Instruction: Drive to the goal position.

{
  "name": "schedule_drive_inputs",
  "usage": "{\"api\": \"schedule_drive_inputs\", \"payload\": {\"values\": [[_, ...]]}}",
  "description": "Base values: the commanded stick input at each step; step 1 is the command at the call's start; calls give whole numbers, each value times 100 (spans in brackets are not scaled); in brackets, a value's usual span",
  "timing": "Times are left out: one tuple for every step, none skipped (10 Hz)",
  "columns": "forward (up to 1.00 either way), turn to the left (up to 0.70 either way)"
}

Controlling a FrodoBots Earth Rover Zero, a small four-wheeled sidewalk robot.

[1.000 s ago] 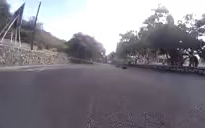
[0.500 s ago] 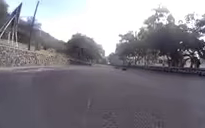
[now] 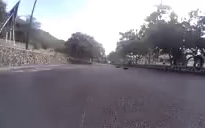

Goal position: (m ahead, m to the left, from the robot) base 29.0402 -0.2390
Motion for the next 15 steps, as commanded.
{"api": "schedule_drive_inputs", "payload": {"values": [[70,0],[70,0],[70,0],[70,0],[70,0],[70,0],[70,0],[70,0],[70,0],[70,0],[70,0],[70,0],[70,0],[70,0],[70,0]]}}
